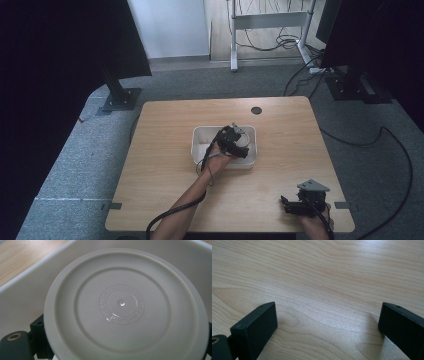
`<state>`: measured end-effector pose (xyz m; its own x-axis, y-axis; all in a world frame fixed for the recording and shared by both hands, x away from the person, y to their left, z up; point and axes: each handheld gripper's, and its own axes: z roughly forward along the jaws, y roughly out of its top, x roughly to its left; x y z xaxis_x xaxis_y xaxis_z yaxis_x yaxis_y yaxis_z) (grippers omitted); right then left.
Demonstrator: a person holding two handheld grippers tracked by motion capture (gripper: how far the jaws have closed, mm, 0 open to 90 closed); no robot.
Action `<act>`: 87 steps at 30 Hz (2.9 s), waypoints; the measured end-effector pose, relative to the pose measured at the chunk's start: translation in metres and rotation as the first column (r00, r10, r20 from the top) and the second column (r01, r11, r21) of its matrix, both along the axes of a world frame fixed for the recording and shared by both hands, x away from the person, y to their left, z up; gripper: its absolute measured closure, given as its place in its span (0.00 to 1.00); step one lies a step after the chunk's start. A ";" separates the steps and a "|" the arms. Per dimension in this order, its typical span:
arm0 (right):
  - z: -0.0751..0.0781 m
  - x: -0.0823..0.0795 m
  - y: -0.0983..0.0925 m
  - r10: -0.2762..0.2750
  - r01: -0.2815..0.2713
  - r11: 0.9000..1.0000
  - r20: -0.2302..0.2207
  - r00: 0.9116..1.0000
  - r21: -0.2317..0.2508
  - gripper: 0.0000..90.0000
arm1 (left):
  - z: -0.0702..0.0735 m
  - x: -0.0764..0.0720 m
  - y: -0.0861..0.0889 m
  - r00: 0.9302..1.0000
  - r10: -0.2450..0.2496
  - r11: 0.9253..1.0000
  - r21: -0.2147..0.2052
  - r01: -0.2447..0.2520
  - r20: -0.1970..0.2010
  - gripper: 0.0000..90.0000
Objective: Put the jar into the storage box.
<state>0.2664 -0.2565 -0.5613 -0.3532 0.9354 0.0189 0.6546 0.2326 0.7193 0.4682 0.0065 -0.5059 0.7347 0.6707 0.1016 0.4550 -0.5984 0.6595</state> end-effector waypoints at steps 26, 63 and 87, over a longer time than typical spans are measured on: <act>0.000 0.000 0.000 0.000 0.000 1.000 0.000 1.000 0.000 0.02 | 0.007 -0.006 0.008 1.000 0.004 1.000 0.000 -0.004 -0.004 0.05; 0.000 0.000 0.000 0.000 0.000 1.000 0.000 1.000 0.000 0.02 | 0.026 -0.035 0.039 0.999 -0.027 0.989 -0.145 0.032 0.035 0.06; 0.000 0.000 0.000 -0.003 0.003 1.000 0.000 1.000 -0.001 0.02 | 0.055 -0.057 0.076 0.992 -0.066 0.982 -0.168 0.083 0.104 0.06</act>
